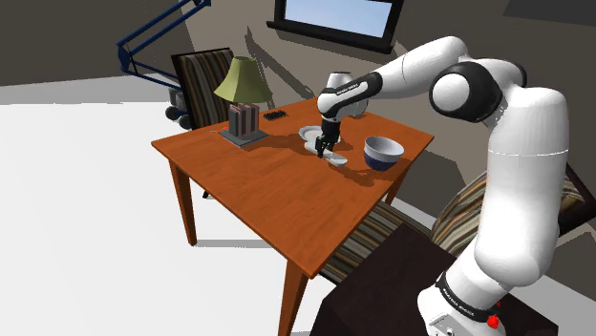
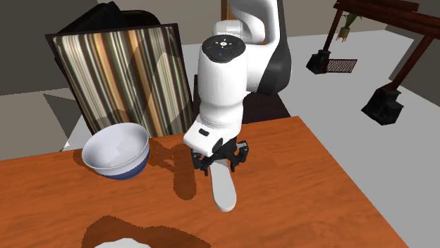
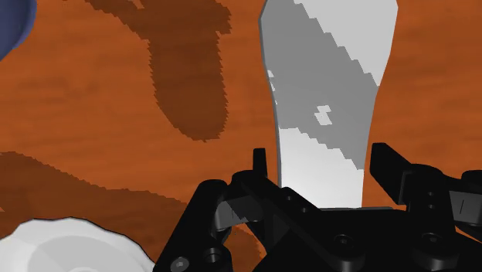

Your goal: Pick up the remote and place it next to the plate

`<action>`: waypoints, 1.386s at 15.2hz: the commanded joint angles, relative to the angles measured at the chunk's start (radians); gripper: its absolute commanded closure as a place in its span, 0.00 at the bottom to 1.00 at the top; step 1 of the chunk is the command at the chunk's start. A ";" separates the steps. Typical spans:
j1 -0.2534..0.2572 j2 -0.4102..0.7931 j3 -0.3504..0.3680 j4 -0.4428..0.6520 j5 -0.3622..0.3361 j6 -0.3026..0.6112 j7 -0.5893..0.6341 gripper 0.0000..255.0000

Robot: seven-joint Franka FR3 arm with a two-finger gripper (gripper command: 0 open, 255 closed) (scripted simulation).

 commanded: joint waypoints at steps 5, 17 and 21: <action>-0.041 0.258 0.014 0.425 0.026 -0.167 -0.009 1.00; -0.051 0.365 0.023 0.457 0.037 -0.092 -0.012 1.00; -0.053 0.393 0.026 0.451 0.040 -0.060 -0.013 1.00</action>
